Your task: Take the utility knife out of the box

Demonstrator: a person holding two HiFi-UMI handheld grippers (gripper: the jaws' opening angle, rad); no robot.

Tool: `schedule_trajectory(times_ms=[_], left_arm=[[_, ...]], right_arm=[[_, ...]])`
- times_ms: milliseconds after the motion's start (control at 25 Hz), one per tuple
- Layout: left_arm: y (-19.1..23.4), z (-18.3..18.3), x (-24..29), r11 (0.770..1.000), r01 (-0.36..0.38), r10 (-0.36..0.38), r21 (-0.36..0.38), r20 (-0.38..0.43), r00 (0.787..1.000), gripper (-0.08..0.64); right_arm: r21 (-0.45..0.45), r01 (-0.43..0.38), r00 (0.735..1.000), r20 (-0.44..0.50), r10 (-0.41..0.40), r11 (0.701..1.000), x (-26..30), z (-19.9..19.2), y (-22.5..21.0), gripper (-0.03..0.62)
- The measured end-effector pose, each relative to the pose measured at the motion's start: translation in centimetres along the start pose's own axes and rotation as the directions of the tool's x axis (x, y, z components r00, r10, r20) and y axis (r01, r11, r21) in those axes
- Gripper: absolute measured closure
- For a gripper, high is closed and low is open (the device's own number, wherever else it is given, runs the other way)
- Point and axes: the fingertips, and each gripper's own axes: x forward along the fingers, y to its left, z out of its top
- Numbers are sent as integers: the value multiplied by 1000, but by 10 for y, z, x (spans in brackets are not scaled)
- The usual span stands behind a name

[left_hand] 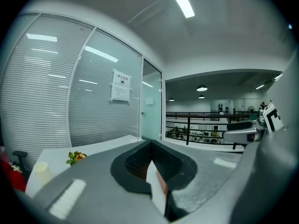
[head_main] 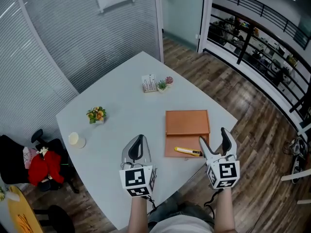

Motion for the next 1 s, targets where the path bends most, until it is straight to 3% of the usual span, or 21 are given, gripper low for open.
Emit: schedule_trajectory(times_ms=[320,520,680,1000], left_arm=[[9,-23,22,999,-8,5,-39,-67,998,560],[11,-31,29,999,-10,7,-35,-90,996,560],[13,-37,35,999,-26,24,-22,-105,994,560],[13,-53,50,998,-61,55,-33,-141,988,560]], right_arm=[[6,-49,995,-91,49,999,28,-26,2,214],[42,-101,986,-130,106,994,41,-33,3,249],[10,-149,975,-167,149,989,53,-40,4,249],[-30,-305,918,-276,285,952,79,-74,15,253]])
